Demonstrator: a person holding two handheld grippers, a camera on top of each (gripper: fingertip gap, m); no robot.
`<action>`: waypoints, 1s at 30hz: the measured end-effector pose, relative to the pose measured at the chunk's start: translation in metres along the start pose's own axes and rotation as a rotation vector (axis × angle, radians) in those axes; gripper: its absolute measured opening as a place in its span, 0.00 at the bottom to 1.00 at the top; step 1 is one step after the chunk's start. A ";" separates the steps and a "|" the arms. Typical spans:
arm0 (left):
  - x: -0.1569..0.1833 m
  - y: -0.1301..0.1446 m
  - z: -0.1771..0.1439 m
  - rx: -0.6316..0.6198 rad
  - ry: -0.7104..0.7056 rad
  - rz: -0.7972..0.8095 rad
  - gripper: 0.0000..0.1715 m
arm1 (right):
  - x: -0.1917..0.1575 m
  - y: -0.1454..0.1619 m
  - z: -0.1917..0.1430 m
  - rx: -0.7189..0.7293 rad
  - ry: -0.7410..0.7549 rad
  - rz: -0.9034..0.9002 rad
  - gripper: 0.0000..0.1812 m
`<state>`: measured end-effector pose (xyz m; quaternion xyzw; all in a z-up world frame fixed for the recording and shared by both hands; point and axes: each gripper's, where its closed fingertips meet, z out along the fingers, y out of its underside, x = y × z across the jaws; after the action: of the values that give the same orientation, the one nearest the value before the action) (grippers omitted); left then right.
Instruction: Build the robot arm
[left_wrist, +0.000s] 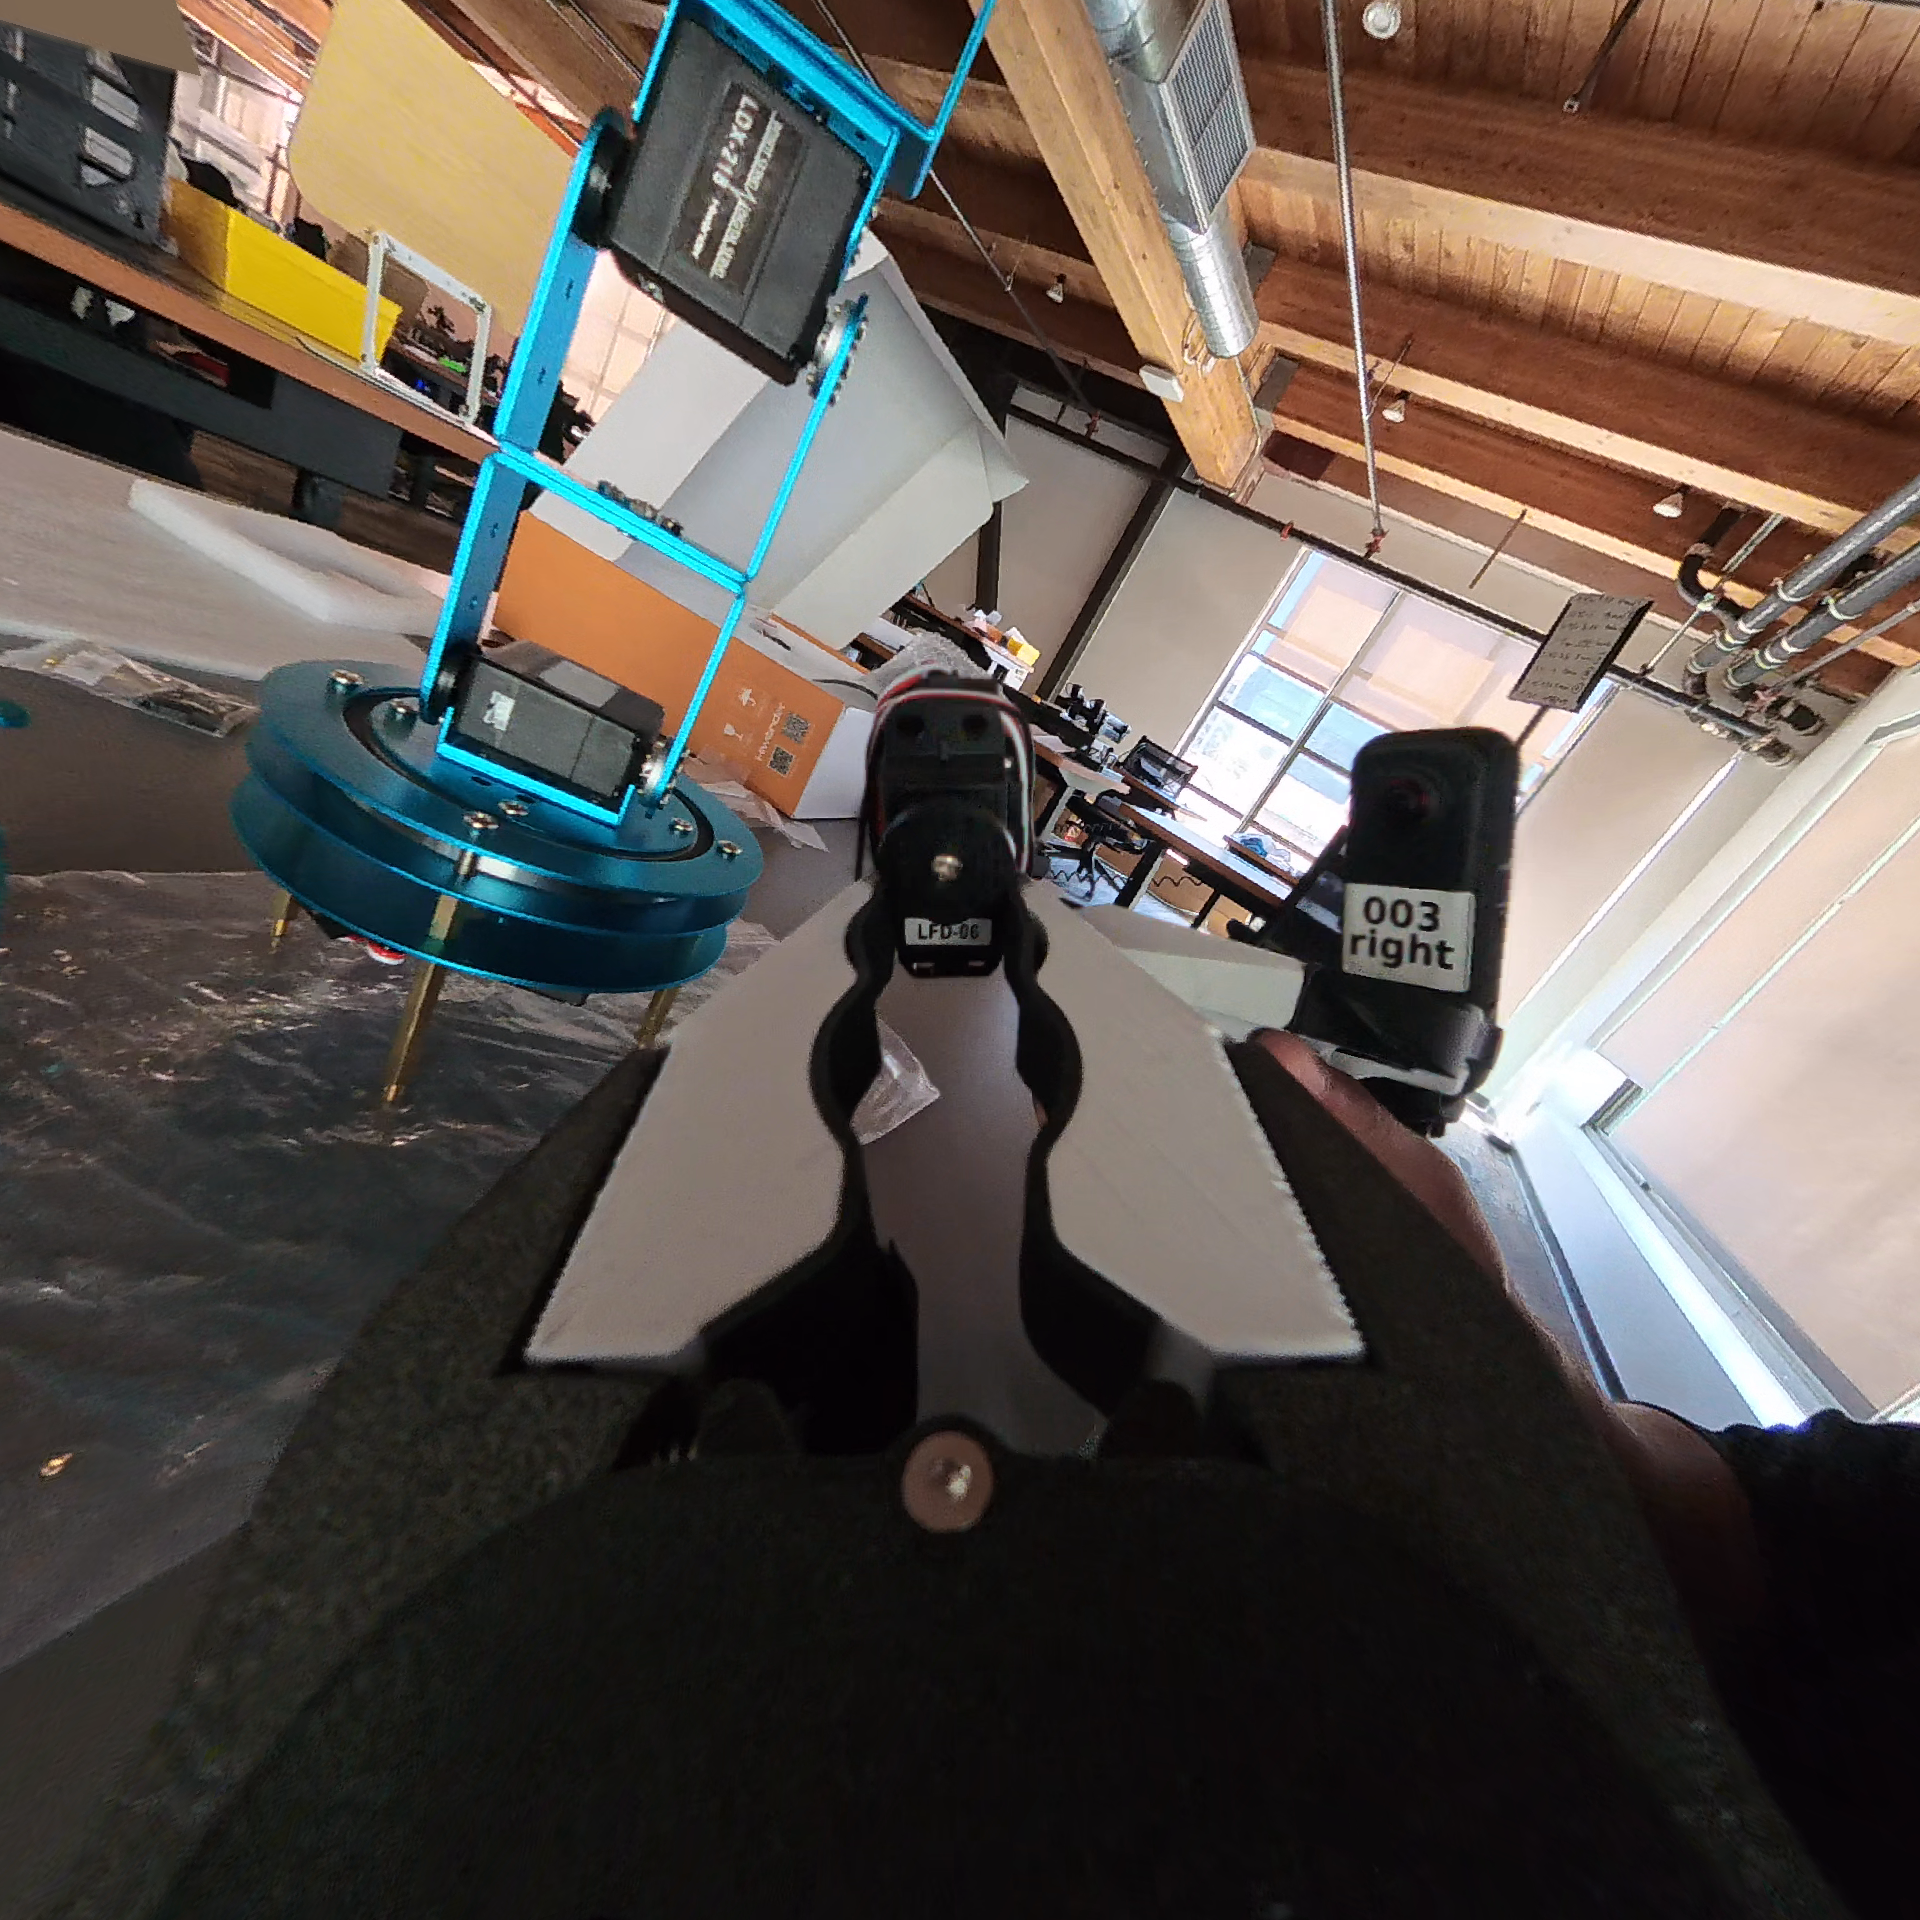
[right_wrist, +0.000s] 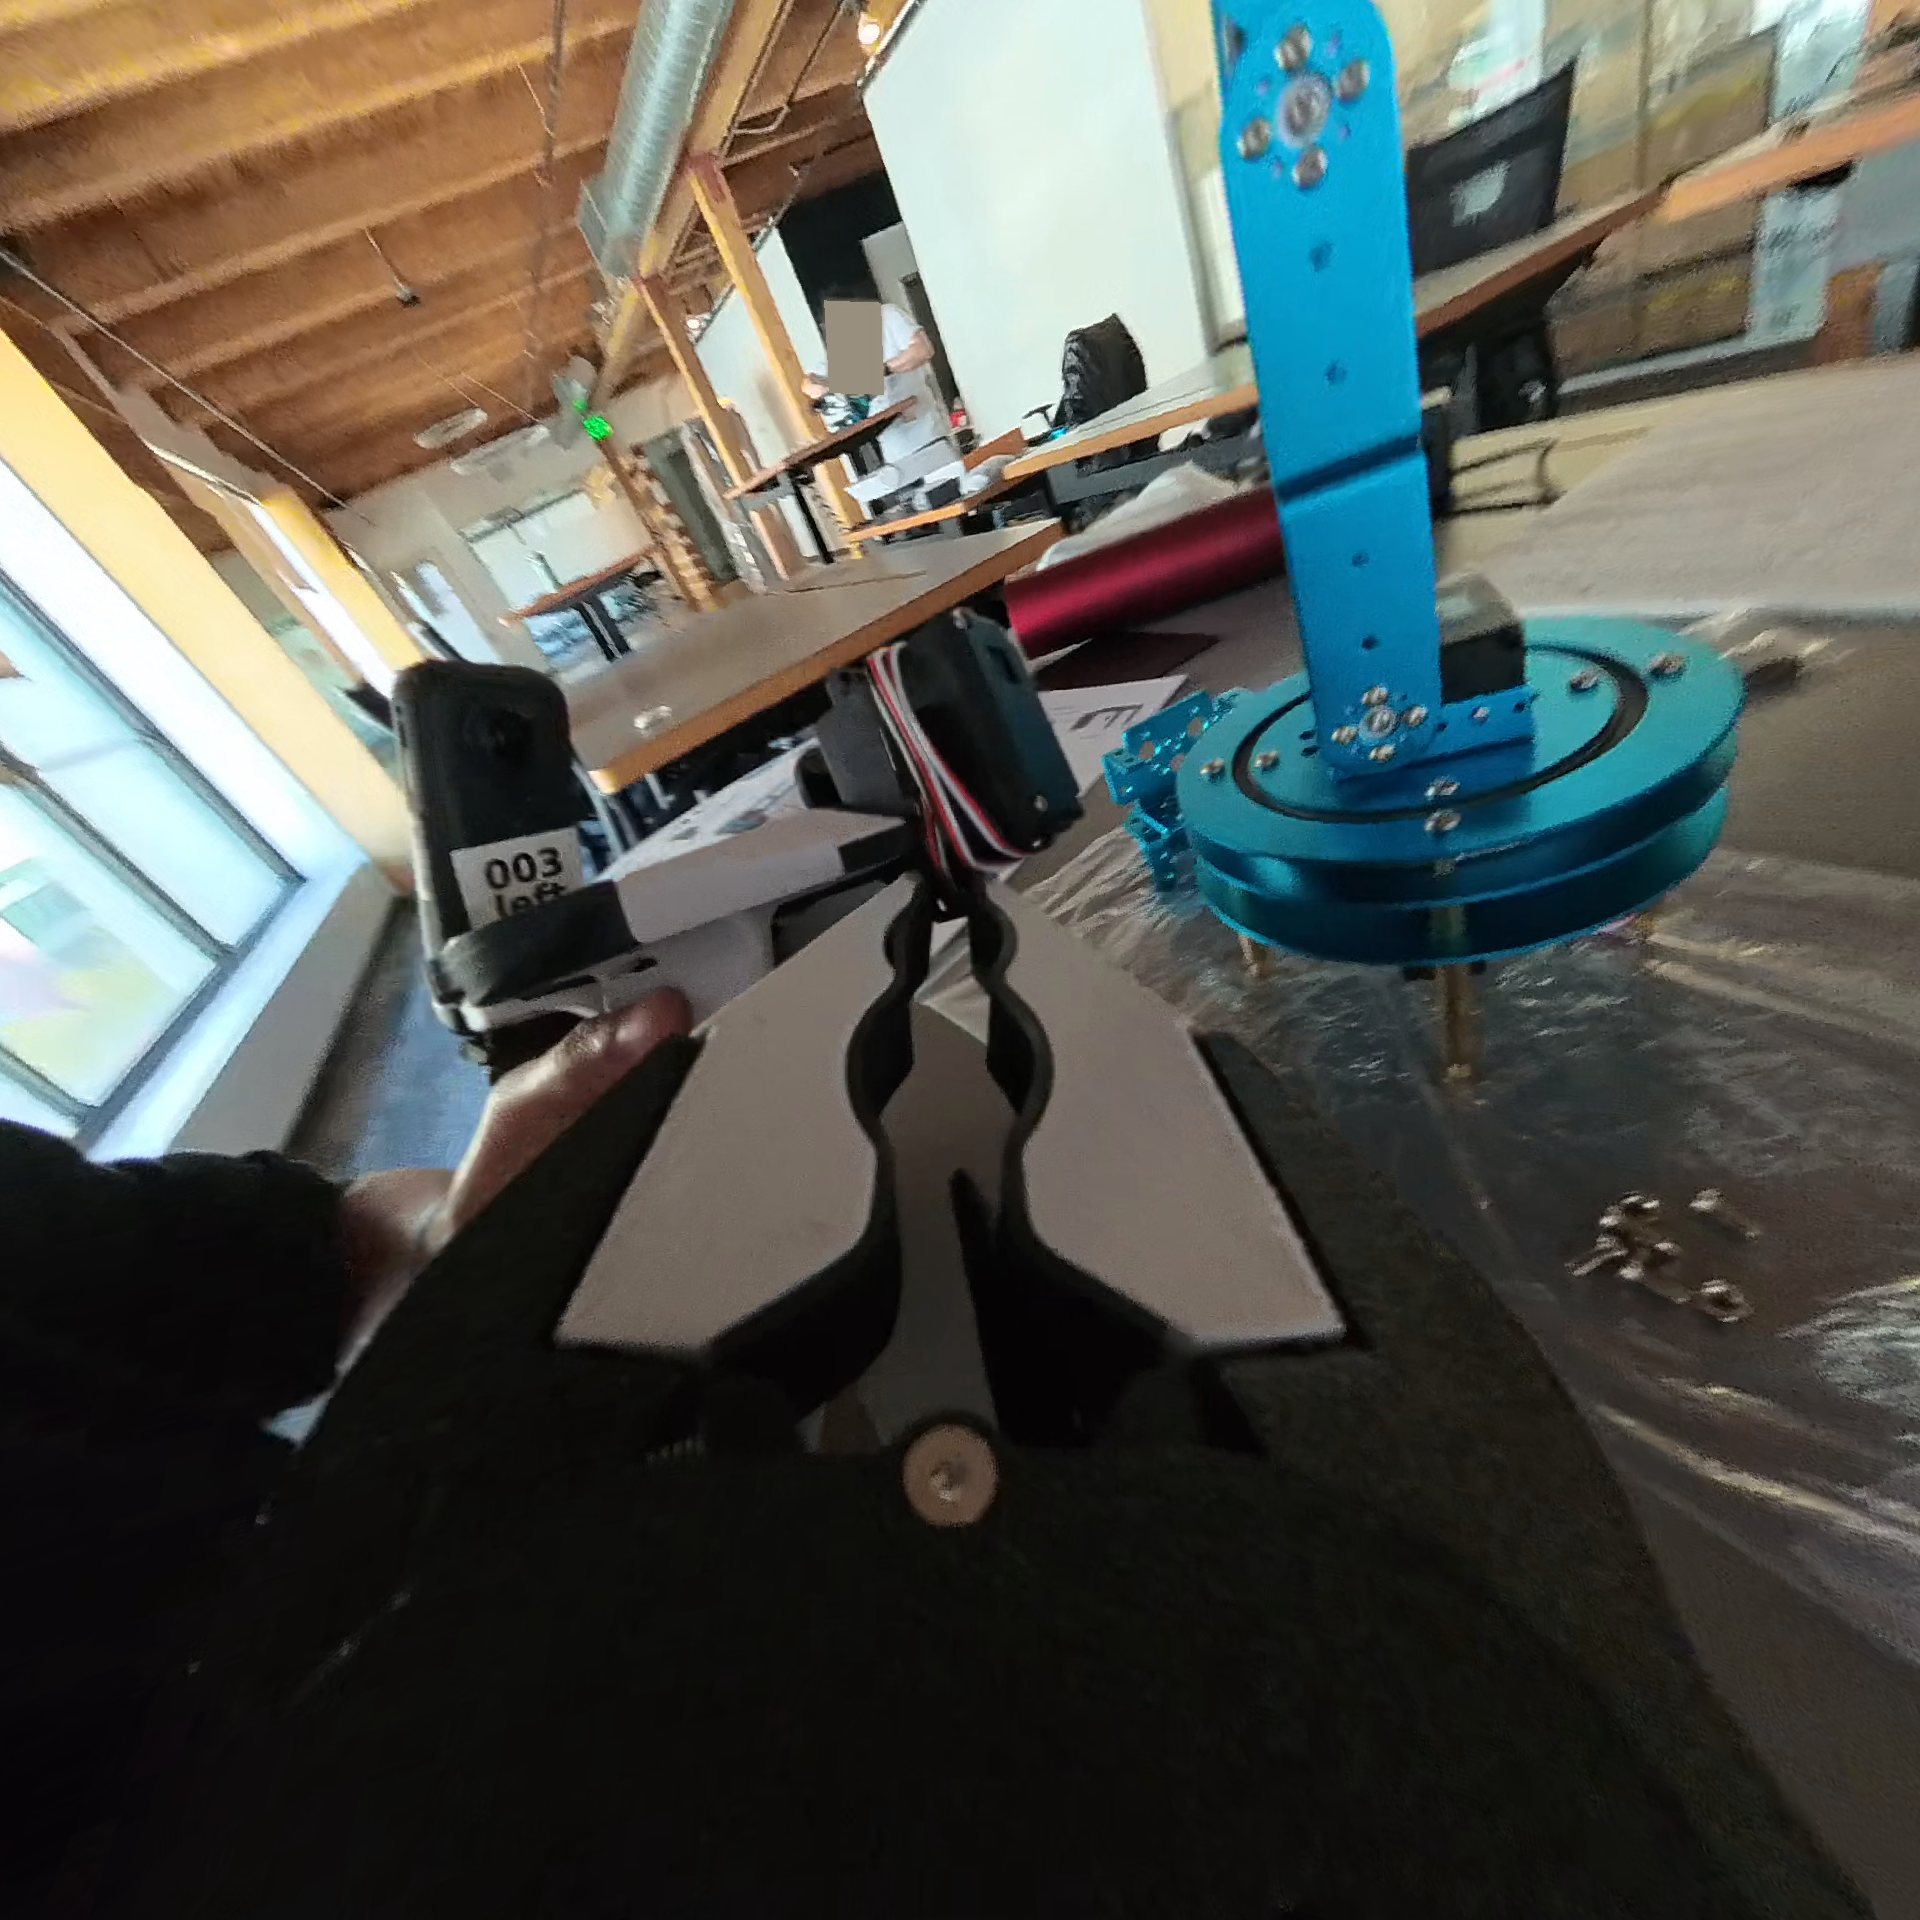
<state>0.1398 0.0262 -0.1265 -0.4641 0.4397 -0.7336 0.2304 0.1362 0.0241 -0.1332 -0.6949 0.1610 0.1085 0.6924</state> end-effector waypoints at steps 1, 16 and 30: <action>0.001 0.002 0.001 -0.007 0.000 0.001 0.12 | 0.000 -0.002 -0.002 0.001 0.017 -0.041 0.02; 0.004 0.000 -0.002 -0.048 0.259 -0.652 0.11 | 0.001 0.003 -0.008 -0.108 0.114 -0.662 0.00; 0.029 -0.008 -0.007 -0.150 0.381 -0.507 0.11 | 0.019 -0.001 -0.023 -0.165 -0.060 -0.365 0.09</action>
<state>0.1209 0.0120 -0.1072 -0.4287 0.3981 -0.8069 -0.0810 0.1524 -0.0006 -0.1392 -0.7633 0.0025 0.0147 0.6459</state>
